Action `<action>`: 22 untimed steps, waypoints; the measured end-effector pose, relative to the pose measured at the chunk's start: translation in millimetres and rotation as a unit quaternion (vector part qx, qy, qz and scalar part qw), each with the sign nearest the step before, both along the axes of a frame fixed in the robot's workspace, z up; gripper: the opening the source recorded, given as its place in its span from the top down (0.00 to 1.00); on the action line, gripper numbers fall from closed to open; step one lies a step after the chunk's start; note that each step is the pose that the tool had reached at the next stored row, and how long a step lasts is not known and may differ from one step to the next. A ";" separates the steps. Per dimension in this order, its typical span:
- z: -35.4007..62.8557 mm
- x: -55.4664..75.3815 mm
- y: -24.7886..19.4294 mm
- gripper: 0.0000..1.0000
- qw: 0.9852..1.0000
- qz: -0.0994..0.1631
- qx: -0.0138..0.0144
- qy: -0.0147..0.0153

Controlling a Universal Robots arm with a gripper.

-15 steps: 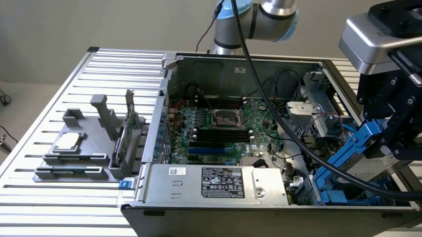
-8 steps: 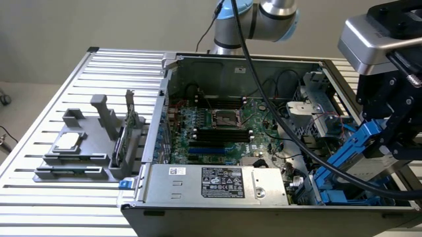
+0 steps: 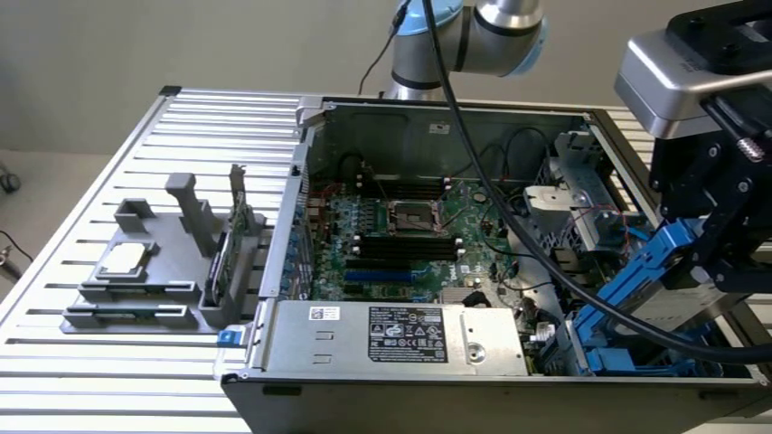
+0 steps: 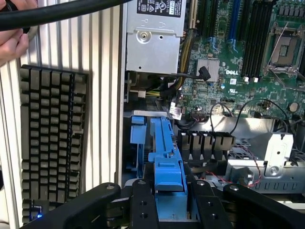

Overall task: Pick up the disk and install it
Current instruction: 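Insert the disk into the insertion slot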

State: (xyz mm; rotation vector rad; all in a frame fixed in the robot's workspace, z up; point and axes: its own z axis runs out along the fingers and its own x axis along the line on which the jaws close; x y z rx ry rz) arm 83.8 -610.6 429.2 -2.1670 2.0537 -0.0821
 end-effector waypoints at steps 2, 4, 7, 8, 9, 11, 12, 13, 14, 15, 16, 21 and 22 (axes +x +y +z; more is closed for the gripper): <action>-0.9 0.0 0.2 0.67 1.000 0.000 0.000 0.000; -1.9 0.0 0.4 0.67 1.000 0.000 0.000 0.000; -3.8 0.0 0.6 0.67 1.000 0.000 0.001 0.000; -4.5 0.0 0.6 0.67 1.000 0.000 0.001 0.000; -5.2 -0.1 0.5 0.67 1.000 0.000 0.002 0.000; -6.7 -0.2 0.5 0.67 1.000 0.000 0.003 0.000; -7.7 -0.2 0.5 0.67 1.000 0.000 0.004 0.000; -9.0 0.0 0.5 0.67 1.000 0.000 0.006 0.000; -9.5 0.1 0.5 0.67 1.000 0.000 0.007 0.000; -9.8 0.3 0.5 0.67 1.000 0.000 0.007 0.000; -10.2 0.5 0.5 0.67 1.000 0.000 0.008 0.000; -10.0 2.2 0.5 0.67 1.000 0.000 0.010 0.000; -9.5 2.4 0.5 0.67 1.000 0.000 0.010 0.000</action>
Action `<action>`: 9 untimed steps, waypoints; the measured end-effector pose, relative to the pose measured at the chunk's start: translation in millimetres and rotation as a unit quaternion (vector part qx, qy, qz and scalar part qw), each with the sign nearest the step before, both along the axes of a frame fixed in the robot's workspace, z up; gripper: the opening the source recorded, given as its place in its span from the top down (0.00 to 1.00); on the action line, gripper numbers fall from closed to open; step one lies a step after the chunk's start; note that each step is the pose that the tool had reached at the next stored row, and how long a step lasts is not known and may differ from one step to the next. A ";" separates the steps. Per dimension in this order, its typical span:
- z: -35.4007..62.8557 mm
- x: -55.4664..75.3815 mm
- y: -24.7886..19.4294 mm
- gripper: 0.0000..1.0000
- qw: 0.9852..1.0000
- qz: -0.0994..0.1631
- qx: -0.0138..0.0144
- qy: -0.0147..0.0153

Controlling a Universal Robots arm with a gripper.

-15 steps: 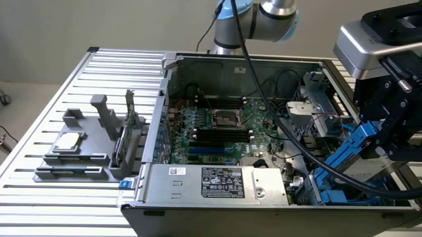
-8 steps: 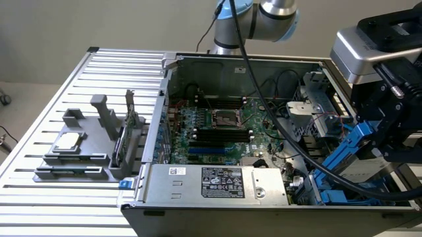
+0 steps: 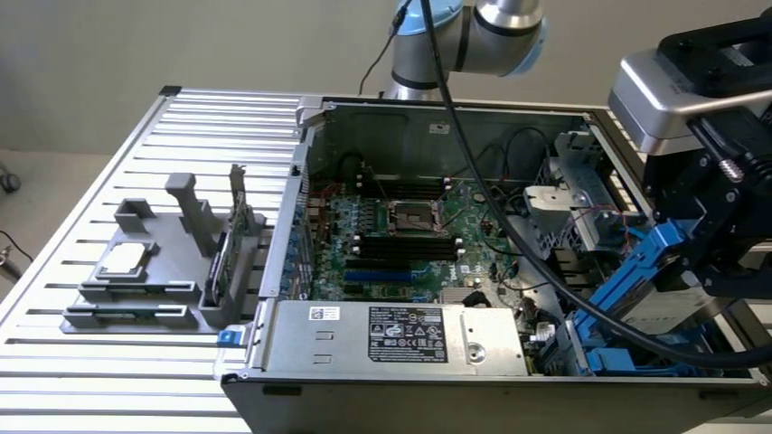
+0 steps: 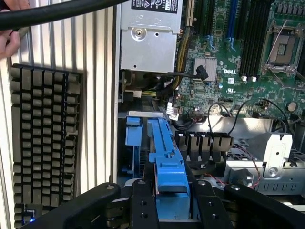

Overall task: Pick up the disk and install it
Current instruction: 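Insert the disk into the insertion slot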

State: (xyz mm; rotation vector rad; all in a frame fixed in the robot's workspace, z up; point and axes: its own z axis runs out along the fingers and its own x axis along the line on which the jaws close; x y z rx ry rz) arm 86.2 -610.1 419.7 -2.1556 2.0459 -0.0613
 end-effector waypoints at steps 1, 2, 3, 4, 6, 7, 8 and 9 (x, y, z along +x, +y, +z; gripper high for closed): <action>0.8 0.3 0.0 0.67 1.000 0.000 0.000 0.000; 1.8 0.5 0.0 0.67 1.000 0.000 0.000 0.000; 3.1 0.7 0.0 0.67 1.000 0.000 0.000 0.000; 4.2 0.7 0.0 0.67 1.000 0.000 0.000 0.000; 4.6 0.7 0.1 0.67 1.000 0.000 0.000 0.000; 4.6 0.7 0.1 0.67 1.000 0.000 0.000 0.000; 4.6 0.7 0.1 0.67 1.000 0.000 0.000 0.000; 4.7 0.7 0.0 0.67 1.000 0.000 0.000 0.000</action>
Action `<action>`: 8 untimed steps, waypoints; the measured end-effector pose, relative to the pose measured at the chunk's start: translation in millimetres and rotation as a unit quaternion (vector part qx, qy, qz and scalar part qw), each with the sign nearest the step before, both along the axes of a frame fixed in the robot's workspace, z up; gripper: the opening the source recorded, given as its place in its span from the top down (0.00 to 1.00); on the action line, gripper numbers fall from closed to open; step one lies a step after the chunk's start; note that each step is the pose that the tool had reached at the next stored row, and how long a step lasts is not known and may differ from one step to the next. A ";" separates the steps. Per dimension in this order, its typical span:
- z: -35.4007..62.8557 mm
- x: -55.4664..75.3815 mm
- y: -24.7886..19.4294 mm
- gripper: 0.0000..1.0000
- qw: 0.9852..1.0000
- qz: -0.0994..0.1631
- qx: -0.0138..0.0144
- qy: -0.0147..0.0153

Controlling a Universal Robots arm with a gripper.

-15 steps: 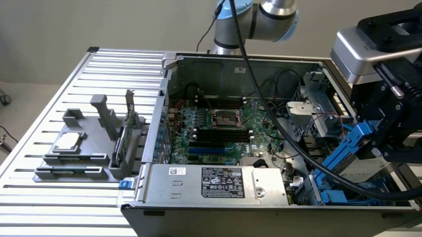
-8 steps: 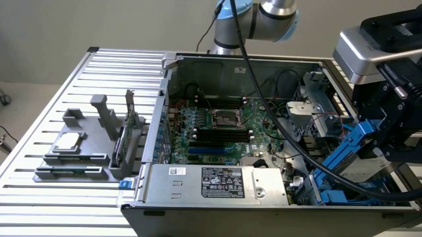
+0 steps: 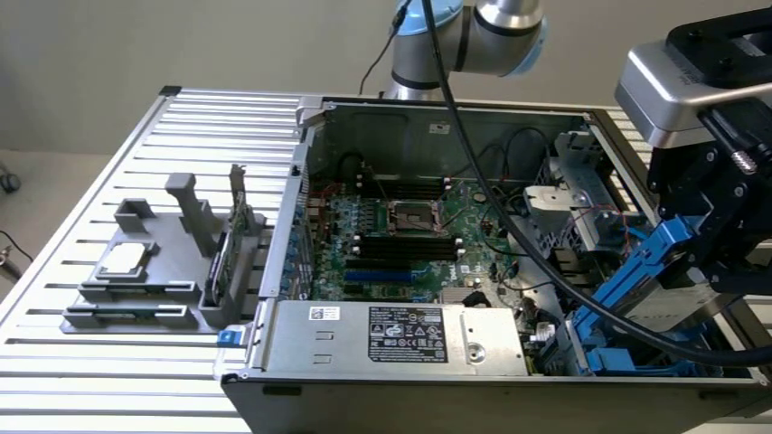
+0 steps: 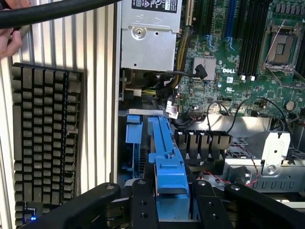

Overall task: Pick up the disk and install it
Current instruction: 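Insert the disk into the insertion slot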

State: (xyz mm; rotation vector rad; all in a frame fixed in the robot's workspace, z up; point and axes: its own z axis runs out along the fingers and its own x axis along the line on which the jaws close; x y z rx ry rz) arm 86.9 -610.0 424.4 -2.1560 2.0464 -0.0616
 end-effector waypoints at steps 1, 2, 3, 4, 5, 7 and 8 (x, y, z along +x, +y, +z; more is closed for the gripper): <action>0.0 0.0 0.0 0.67 1.000 0.000 0.000 0.000; 0.0 0.0 0.0 0.67 1.000 0.000 0.000 0.000; 0.0 0.0 0.0 0.67 1.000 0.000 0.000 0.000; 0.0 0.0 0.0 0.67 1.000 0.000 0.000 0.000; 0.3 0.0 -0.2 0.67 1.000 0.000 0.000 0.000; 1.3 0.1 -0.2 0.67 1.000 0.000 0.000 0.000; 1.6 0.1 -0.2 0.67 1.000 0.000 0.000 0.000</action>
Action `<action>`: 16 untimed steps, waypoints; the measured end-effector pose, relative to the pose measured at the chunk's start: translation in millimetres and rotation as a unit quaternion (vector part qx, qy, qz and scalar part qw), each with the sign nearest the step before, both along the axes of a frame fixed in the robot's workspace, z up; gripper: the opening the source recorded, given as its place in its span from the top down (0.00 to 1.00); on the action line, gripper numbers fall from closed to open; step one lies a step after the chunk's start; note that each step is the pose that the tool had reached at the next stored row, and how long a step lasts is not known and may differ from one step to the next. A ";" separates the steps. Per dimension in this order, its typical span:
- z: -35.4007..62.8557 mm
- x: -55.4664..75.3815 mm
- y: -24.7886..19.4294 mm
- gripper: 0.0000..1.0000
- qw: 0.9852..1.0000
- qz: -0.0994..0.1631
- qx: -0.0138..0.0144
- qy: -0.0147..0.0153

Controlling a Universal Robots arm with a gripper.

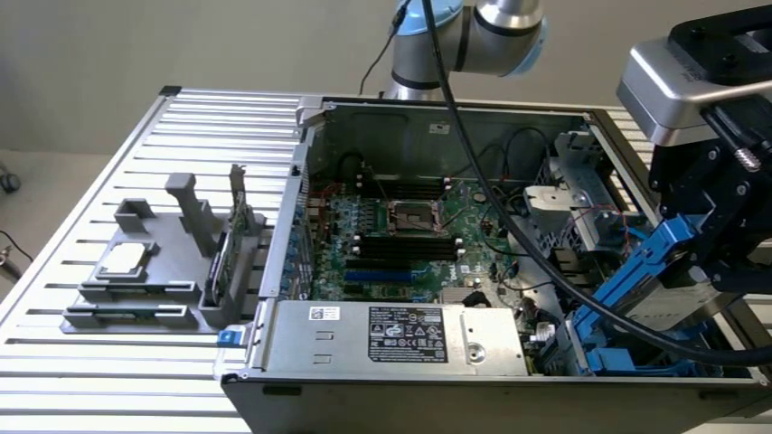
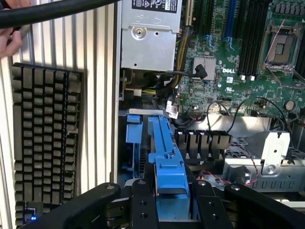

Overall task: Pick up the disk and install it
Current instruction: 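Insert the disk into the insertion slot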

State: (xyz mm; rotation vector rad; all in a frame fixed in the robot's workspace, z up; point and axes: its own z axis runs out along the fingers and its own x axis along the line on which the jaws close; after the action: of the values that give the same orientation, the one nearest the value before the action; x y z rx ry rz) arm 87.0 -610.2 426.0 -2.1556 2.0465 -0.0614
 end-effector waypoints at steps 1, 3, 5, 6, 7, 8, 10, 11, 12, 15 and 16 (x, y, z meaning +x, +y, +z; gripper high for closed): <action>0.2 0.0 0.1 0.67 1.000 0.000 0.000 0.000; 0.2 0.0 0.1 0.67 1.000 0.000 0.000 0.000; 0.3 0.0 0.1 0.67 1.000 0.000 -0.002 0.000; 0.2 0.0 0.1 0.67 1.000 0.000 -0.004 0.000; 0.1 0.0 0.1 0.67 1.000 0.000 -0.005 0.000; -0.2 -0.1 0.1 0.67 1.000 0.000 -0.007 0.000; -1.1 -0.5 0.0 0.67 1.000 0.000 -0.008 0.000; -1.8 -0.8 0.0 0.67 1.000 0.000 -0.008 -0.001; -2.2 -1.0 0.0 0.67 1.000 0.000 -0.008 -0.001; -3.4 -1.5 0.1 0.67 1.000 0.000 -0.009 -0.002; -3.8 -1.6 0.1 0.67 1.000 0.000 -0.009 -0.002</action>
State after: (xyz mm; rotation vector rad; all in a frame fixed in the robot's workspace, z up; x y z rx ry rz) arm 85.4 -610.1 422.2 -2.1640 2.0516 -0.0830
